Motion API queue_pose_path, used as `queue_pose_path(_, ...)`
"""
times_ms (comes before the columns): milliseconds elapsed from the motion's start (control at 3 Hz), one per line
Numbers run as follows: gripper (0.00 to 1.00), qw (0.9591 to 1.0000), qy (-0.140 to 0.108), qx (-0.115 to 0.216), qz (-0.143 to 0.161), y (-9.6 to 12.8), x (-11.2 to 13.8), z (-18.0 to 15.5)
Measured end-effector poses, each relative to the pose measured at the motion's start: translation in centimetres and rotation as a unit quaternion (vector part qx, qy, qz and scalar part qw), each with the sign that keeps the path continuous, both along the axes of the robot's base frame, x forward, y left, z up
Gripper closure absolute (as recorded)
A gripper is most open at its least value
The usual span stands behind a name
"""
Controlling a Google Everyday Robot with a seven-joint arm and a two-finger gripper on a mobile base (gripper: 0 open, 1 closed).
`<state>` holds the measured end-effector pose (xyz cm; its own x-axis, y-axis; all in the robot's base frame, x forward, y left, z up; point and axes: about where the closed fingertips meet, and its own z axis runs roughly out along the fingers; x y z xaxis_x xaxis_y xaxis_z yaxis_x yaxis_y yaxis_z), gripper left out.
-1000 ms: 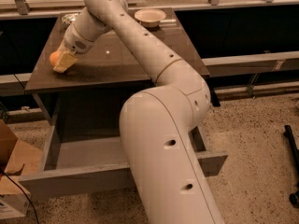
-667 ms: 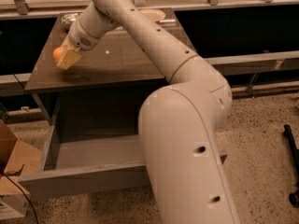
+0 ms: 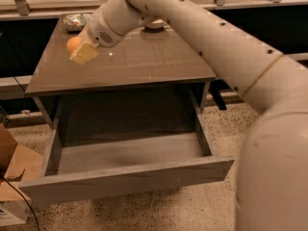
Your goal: Place orange into top drawer
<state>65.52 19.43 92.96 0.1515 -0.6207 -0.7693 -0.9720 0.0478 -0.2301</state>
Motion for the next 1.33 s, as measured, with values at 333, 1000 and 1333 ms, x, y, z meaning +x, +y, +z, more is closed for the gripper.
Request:
queue_pose_path(333,1.00,0.9981,0.052,-0.030,-0.007,-3.9,-6.6,-4.6)
queue_pose_path(1000,1.00,0.9864,0.152,-0.059,-0.021,-6.9,-12.4,-16.7)
queue_pose_path(1333,1.00,0.9865,0.148,-0.057,-0.040,-6.9,-11.0,-21.0)
